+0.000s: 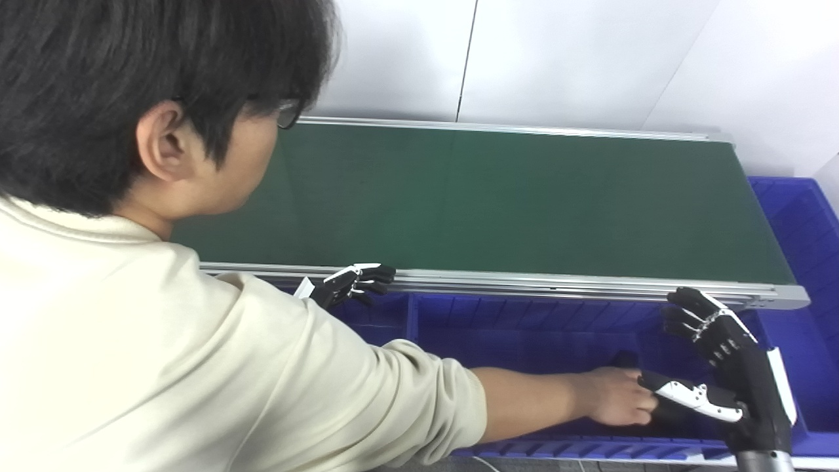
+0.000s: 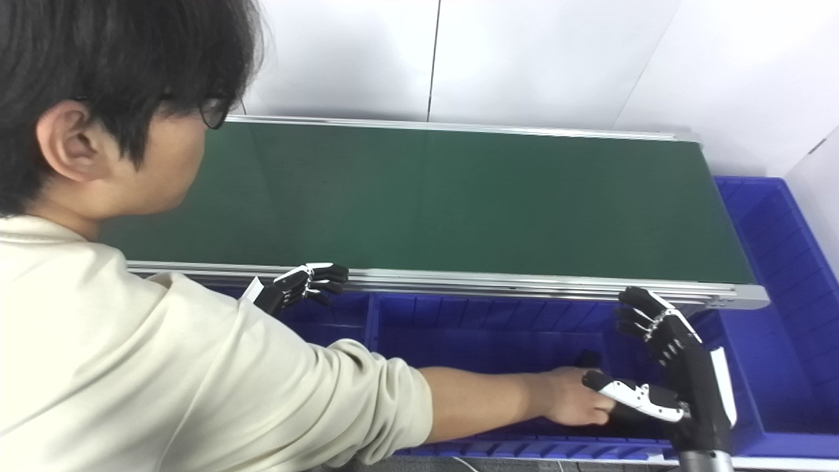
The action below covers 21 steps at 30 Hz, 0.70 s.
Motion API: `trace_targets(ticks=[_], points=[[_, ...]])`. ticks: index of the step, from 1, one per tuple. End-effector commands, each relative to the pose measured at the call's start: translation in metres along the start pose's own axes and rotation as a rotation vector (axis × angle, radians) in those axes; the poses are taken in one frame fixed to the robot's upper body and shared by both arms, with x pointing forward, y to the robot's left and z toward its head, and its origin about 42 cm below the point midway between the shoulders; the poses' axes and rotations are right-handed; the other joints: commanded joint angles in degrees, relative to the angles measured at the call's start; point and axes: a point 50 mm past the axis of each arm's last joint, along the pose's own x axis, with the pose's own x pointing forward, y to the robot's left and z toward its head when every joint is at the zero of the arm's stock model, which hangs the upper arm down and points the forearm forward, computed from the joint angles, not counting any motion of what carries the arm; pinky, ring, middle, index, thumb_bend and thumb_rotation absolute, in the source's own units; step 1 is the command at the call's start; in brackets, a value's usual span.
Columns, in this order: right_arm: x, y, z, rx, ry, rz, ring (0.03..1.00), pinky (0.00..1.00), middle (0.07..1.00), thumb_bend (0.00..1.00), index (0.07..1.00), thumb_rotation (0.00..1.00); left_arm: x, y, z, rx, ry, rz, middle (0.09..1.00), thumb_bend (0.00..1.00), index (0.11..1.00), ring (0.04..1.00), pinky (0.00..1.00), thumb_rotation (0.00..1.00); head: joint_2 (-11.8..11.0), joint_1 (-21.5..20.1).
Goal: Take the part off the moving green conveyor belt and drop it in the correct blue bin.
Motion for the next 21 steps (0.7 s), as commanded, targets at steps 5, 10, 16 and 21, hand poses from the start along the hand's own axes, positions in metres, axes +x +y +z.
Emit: trace_targets(ticks=[5, 10, 16, 21], points=[[0.0026, -0.0048, 0.0068, -0.025, -0.048, -0.010, 0.750, 0.69, 0.788, 0.82, 0.777, 0.01, 0.0049, 0.0062, 0.0109, 0.015, -0.074, 0.011, 0.752, 0.87, 0.751, 0.694, 0.60, 0.00, 0.0, -0.1], [0.0026, -0.0045, 0.0072, -0.041, -0.048, -0.005, 0.751, 0.68, 0.789, 0.80, 0.785, 0.02, 0.0049, 0.0063, 0.0101, 0.017, -0.071, 0.012, 0.756, 0.87, 0.752, 0.696, 0.61, 0.00, 0.0, 0.0], [0.0030, -0.0047, 0.0081, -0.026, -0.047, -0.006, 0.754, 0.69, 0.793, 0.81, 0.781, 0.00, 0.0048, 0.0058, 0.0095, 0.013, -0.070, 0.011, 0.754, 0.86, 0.752, 0.696, 0.61, 0.00, 0.0, -0.1], [0.0045, -0.0008, 0.0165, -0.025, -0.074, 0.011, 0.752, 0.69, 0.799, 0.80, 0.783, 0.02, 0.0052, 0.0052, 0.0098, 0.010, -0.073, 0.008, 0.753, 0.86, 0.750, 0.697, 0.61, 0.00, 0.1, 0.1]])
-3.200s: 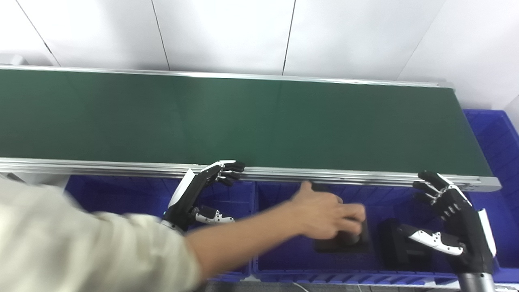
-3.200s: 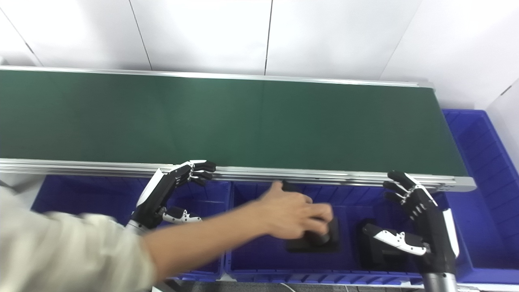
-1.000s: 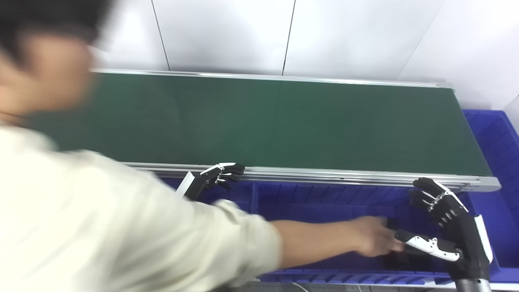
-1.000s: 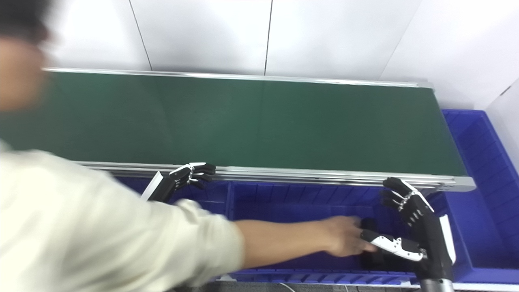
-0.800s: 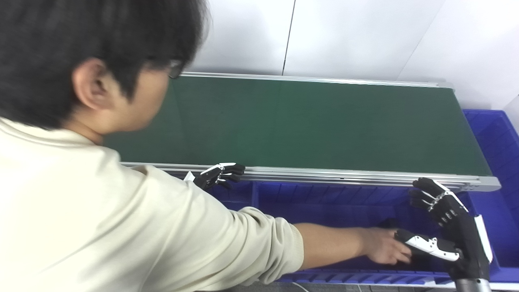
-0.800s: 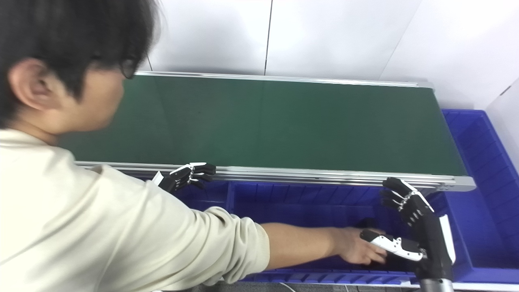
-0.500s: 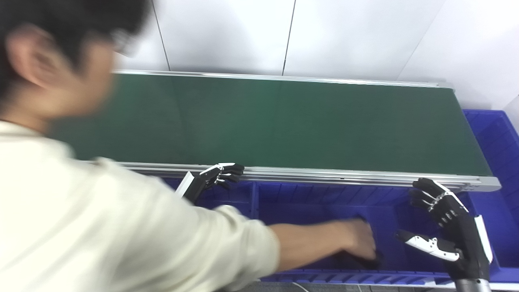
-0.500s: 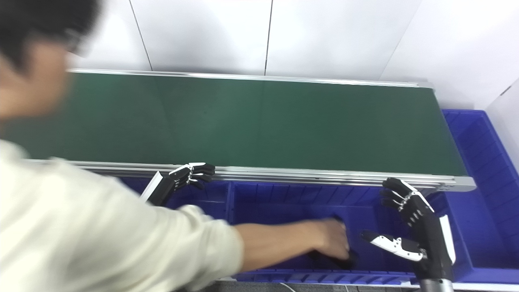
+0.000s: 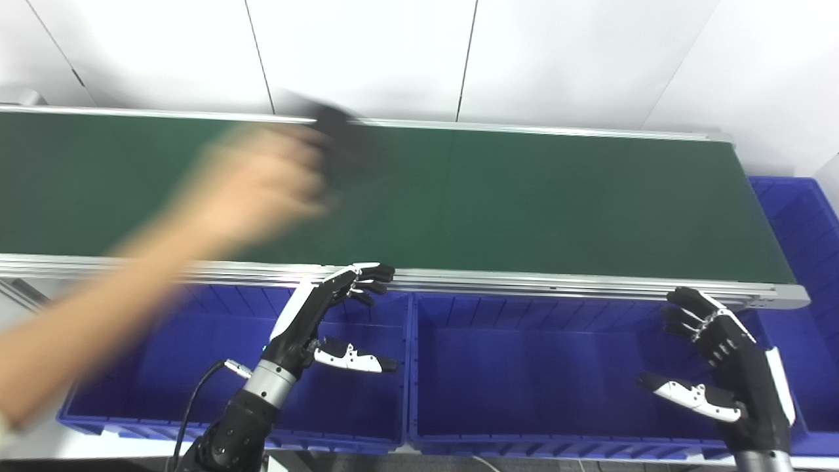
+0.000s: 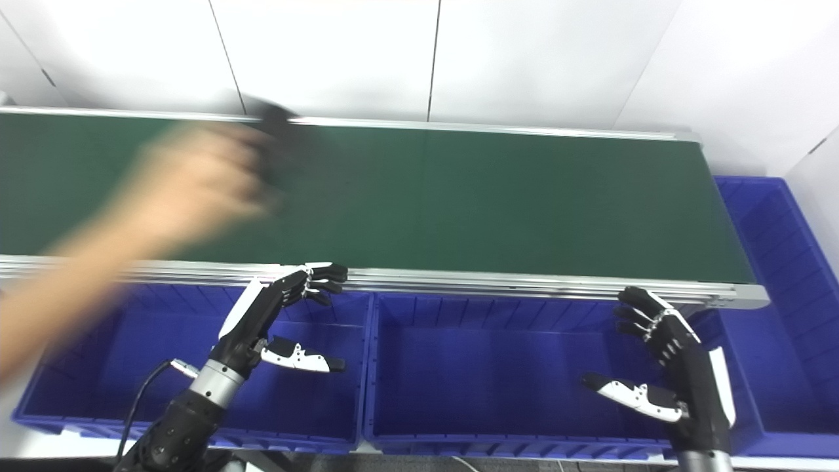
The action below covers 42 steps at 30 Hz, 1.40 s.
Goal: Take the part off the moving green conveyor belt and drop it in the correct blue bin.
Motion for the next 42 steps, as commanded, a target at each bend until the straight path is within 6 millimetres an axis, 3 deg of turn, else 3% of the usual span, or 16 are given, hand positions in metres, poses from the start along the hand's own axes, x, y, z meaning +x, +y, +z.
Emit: trace_targets(ticks=[1, 8, 12, 25, 29, 35, 39, 42], points=[[0.005, 0.000, 0.017, -0.007, -0.076, 0.008, 0.752, 0.69, 0.800, 0.80, 0.782, 0.03, 0.005, 0.005, 0.010, 0.010, -0.073, 0.008, 0.752, 0.86, 0.749, 0.697, 0.61, 0.00, 0.0, 0.1], [0.014, 0.028, 0.045, 0.046, -0.149, 0.084, 0.767, 0.70, 0.815, 0.82, 0.784, 0.06, 0.007, 0.005, 0.009, 0.009, -0.073, 0.004, 0.748, 0.87, 0.749, 0.699, 0.62, 0.00, 0.1, 0.1], [0.030, 0.064, 0.055, 0.098, -0.202, 0.164, 0.750, 0.68, 0.812, 0.83, 0.772, 0.06, 0.009, 0.004, 0.007, 0.006, -0.071, 0.001, 0.748, 0.87, 0.749, 0.700, 0.62, 0.00, 0.1, 0.2], [0.079, 0.193, 0.046, 0.200, -0.203, 0.380, 0.745, 0.66, 0.818, 0.88, 0.754, 0.14, 0.014, -0.002, 0.007, 0.001, -0.071, 0.005, 0.751, 0.86, 0.747, 0.705, 0.63, 0.00, 0.0, 2.1], [0.088, 0.223, 0.041, 0.194, -0.193, 0.413, 0.749, 0.66, 0.820, 0.88, 0.756, 0.13, 0.016, -0.004, 0.006, -0.010, -0.068, 0.007, 0.754, 0.86, 0.747, 0.711, 0.64, 0.00, 0.0, 3.1], [0.092, 0.245, 0.022, 0.175, -0.141, 0.421, 0.765, 0.67, 0.820, 0.87, 0.759, 0.10, 0.019, -0.007, 0.004, -0.015, -0.063, 0.010, 0.749, 0.86, 0.738, 0.708, 0.64, 0.00, 0.1, 4.7], [0.089, 0.253, 0.010, 0.162, -0.098, 0.426, 0.762, 0.67, 0.825, 0.86, 0.760, 0.14, 0.020, -0.009, 0.004, -0.022, -0.063, 0.011, 0.747, 0.86, 0.742, 0.707, 0.65, 0.00, 0.2, 5.2], [0.084, 0.254, 0.003, 0.157, -0.073, 0.426, 0.762, 0.67, 0.831, 0.85, 0.759, 0.10, 0.020, -0.009, 0.003, -0.021, -0.061, 0.012, 0.744, 0.86, 0.741, 0.704, 0.65, 0.00, 0.3, 5.3]])
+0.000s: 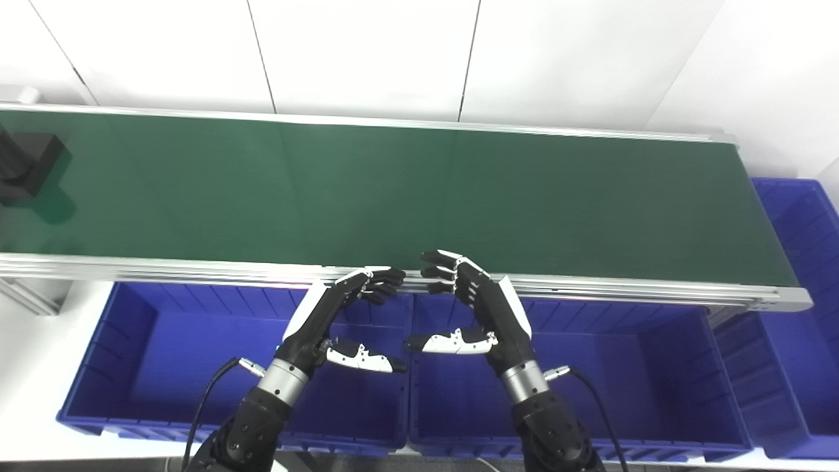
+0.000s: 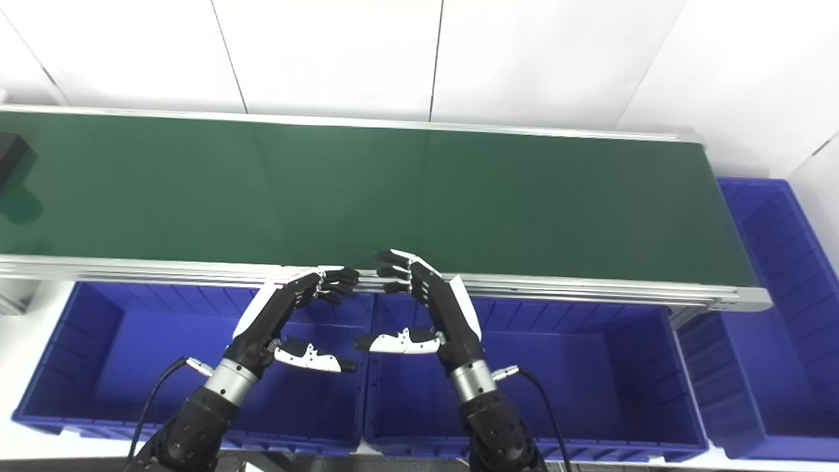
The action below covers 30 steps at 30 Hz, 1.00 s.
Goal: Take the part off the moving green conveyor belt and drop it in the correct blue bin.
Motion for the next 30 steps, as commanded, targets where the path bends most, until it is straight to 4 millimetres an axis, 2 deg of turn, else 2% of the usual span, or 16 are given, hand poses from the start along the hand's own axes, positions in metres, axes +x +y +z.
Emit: trace_targets(ticks=[1, 6, 12, 17, 21, 30], points=[[0.008, 0.003, 0.012, 0.003, -0.091, -0.006, 0.761, 0.67, 0.835, 0.83, 0.759, 0.06, 0.007, 0.006, 0.010, -0.001, -0.077, 0.029, 0.746, 0.86, 0.742, 0.705, 0.65, 0.00, 0.1, 0.0], [0.002, -0.003, 0.009, -0.008, -0.089, -0.016, 0.756, 0.67, 0.833, 0.80, 0.761, 0.04, 0.006, 0.007, 0.013, -0.002, -0.085, 0.033, 0.754, 0.86, 0.743, 0.715, 0.65, 0.00, 0.3, 0.0], [-0.003, -0.010, 0.008, -0.013, -0.080, -0.024, 0.759, 0.67, 0.828, 0.83, 0.767, 0.10, 0.005, 0.009, 0.013, 0.000, -0.085, 0.030, 0.758, 0.86, 0.747, 0.715, 0.65, 0.00, 0.6, -0.2], [-0.011, -0.019, 0.008, -0.019, -0.077, -0.024, 0.750, 0.66, 0.827, 0.83, 0.769, 0.07, 0.004, 0.009, 0.012, 0.002, -0.082, 0.029, 0.762, 0.86, 0.746, 0.718, 0.65, 0.00, 0.7, -0.2], [-0.014, -0.024, 0.010, -0.018, -0.083, -0.022, 0.751, 0.67, 0.831, 0.83, 0.772, 0.09, 0.004, 0.009, 0.013, 0.003, -0.083, 0.030, 0.763, 0.86, 0.746, 0.715, 0.65, 0.00, 0.7, -0.3], [-0.015, -0.026, 0.012, -0.024, -0.086, -0.019, 0.753, 0.67, 0.832, 0.84, 0.763, 0.09, 0.004, 0.009, 0.014, 0.010, -0.086, 0.030, 0.761, 0.87, 0.745, 0.711, 0.64, 0.00, 0.7, -0.3]])
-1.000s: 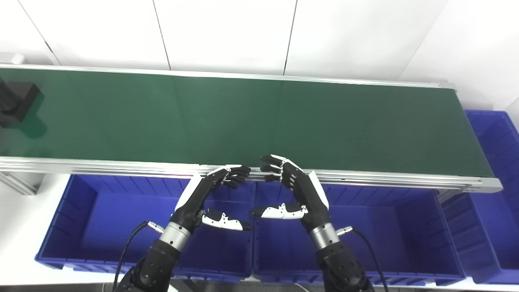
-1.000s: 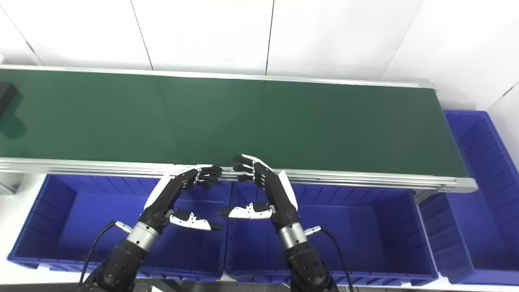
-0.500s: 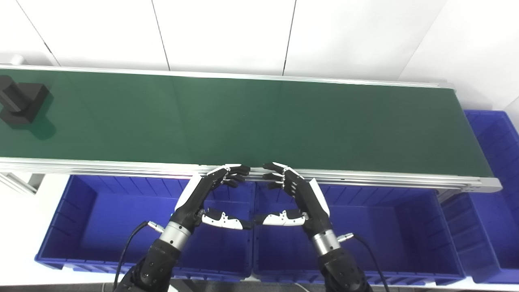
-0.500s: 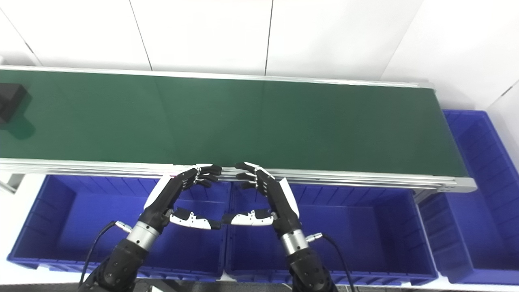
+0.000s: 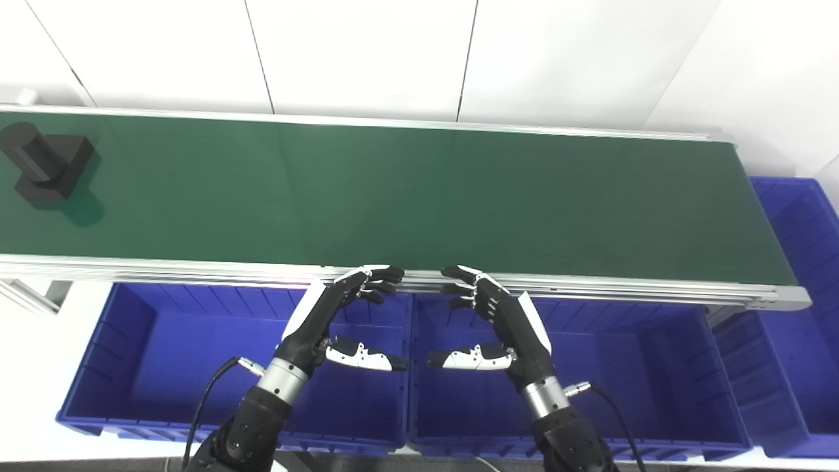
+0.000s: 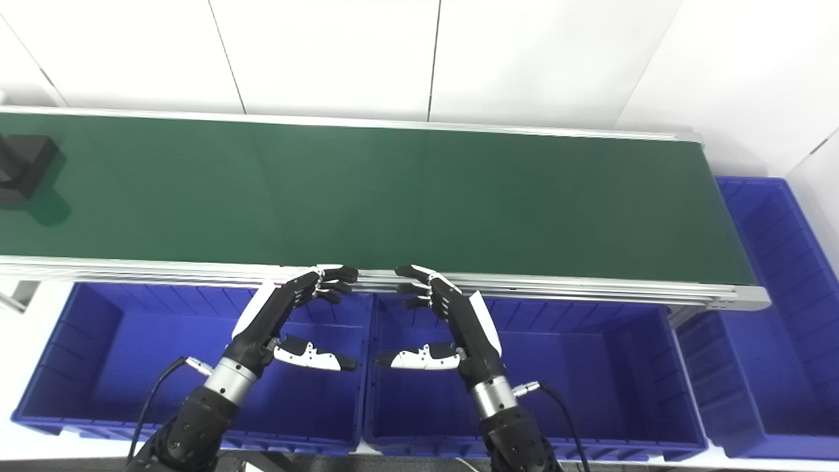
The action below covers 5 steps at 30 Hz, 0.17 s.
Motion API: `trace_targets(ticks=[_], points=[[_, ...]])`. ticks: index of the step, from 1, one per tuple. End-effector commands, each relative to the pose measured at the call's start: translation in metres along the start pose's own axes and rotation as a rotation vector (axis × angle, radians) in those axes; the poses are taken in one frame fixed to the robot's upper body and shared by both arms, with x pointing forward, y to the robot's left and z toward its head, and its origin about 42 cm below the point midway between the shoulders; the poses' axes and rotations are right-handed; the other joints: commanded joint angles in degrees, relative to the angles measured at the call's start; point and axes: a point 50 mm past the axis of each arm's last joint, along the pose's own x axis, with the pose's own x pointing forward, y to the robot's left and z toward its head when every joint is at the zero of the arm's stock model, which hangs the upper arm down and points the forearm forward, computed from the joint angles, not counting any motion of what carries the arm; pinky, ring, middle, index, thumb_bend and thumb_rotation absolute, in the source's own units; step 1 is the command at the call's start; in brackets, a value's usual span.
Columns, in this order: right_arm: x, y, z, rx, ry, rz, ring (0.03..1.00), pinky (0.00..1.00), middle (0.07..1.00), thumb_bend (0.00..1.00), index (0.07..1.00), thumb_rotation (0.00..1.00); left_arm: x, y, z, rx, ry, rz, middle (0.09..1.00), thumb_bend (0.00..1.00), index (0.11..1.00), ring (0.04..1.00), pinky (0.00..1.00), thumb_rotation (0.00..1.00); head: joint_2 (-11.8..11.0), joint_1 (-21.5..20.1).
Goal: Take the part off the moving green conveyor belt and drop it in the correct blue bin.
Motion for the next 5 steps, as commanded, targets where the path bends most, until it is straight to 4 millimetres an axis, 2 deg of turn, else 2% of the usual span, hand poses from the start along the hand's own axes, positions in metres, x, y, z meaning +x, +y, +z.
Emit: trace_targets(ticks=[1, 5], points=[[0.0076, -0.0016, 0.0140, -0.002, -0.078, -0.003, 0.752, 0.67, 0.831, 0.84, 0.762, 0.09, 0.0060, 0.0058, 0.0136, 0.008, -0.087, 0.022, 0.763, 0.87, 0.744, 0.712, 0.64, 0.00, 0.0, 0.0], [0.0074, -0.0012, 0.0132, 0.001, -0.077, -0.001, 0.750, 0.66, 0.830, 0.84, 0.761, 0.08, 0.0058, 0.0055, 0.0135, 0.004, -0.086, 0.023, 0.764, 0.87, 0.743, 0.711, 0.63, 0.00, 0.0, 0.1]])
